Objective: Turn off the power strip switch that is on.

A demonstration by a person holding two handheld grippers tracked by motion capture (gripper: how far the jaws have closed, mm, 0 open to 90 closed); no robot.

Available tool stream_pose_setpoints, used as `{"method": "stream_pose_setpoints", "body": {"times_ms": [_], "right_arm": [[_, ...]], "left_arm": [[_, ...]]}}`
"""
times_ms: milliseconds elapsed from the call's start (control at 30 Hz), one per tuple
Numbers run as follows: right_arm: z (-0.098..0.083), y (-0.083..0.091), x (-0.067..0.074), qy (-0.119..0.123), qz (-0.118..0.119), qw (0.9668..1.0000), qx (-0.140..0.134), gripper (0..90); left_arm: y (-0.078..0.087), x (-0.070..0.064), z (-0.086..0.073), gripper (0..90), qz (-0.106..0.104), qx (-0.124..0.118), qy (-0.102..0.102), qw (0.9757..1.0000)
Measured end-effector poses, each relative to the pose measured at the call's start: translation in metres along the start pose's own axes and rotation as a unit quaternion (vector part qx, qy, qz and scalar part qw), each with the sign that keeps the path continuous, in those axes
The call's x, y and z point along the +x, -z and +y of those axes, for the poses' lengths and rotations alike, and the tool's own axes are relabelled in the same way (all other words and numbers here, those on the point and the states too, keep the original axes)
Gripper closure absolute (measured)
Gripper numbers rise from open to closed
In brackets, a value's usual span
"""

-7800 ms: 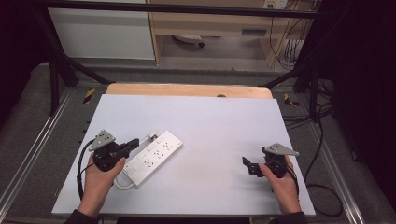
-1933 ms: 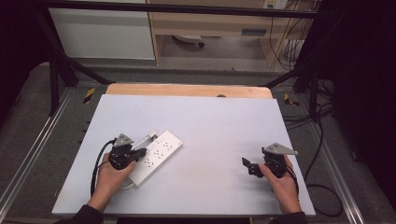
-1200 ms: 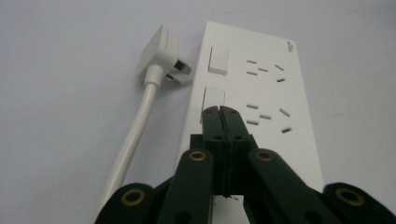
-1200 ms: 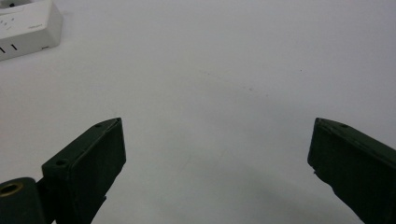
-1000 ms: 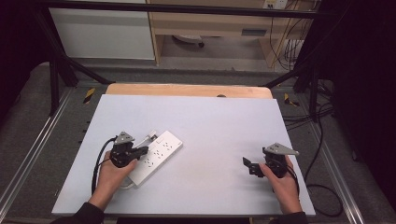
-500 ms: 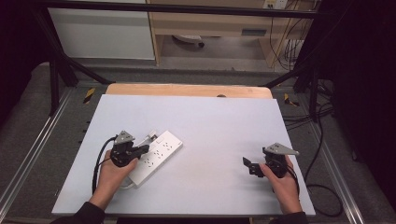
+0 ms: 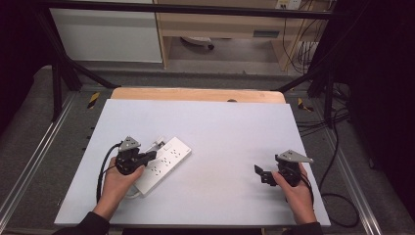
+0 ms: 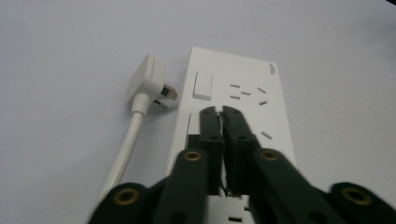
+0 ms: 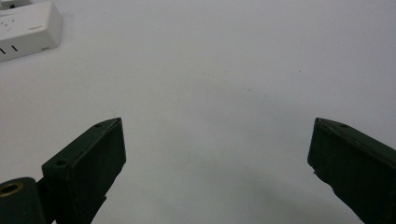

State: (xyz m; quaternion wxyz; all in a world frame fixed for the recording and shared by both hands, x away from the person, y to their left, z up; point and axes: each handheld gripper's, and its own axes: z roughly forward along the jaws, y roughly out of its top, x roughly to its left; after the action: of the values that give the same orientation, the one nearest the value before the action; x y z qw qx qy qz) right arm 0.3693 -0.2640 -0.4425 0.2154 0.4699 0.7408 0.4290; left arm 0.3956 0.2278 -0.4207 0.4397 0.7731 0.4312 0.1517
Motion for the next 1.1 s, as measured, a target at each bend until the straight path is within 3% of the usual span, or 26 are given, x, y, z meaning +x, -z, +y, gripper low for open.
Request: {"method": "stream_pose_setpoints", "body": {"times_ms": [233, 433, 567, 767, 1100], "right_arm": [[0.000, 0.000, 0.000, 0.000, 0.000, 1.0000, 0.001, 4.7], [0.000, 0.000, 0.000, -0.001, 0.000, 1.0000, 0.001, 4.7], [0.000, -0.001, 0.000, 0.002, -0.001, 1.0000, 0.000, 4.6], [0.000, -0.001, 0.001, 0.002, -0.002, 1.0000, 0.001, 4.6], [0.001, 0.000, 0.001, 0.002, 0.001, 1.0000, -0.003, 4.0]], "left_arm": [[0.003, -0.004, 0.005, 57.2, 0.012, -0.035, -0.007, 0.9993], [0.003, -0.008, 0.008, 28.8, 0.027, -0.057, 0.000, 0.9980], [0.007, -0.008, 0.010, 15.9, 0.015, -0.070, 0.009, 0.9974], [0.016, -0.009, 0.014, 10.5, 0.007, -0.091, 0.013, 0.9958], [0.030, -0.007, 0.021, 7.8, 0.011, -0.119, 0.014, 0.9927]]}}
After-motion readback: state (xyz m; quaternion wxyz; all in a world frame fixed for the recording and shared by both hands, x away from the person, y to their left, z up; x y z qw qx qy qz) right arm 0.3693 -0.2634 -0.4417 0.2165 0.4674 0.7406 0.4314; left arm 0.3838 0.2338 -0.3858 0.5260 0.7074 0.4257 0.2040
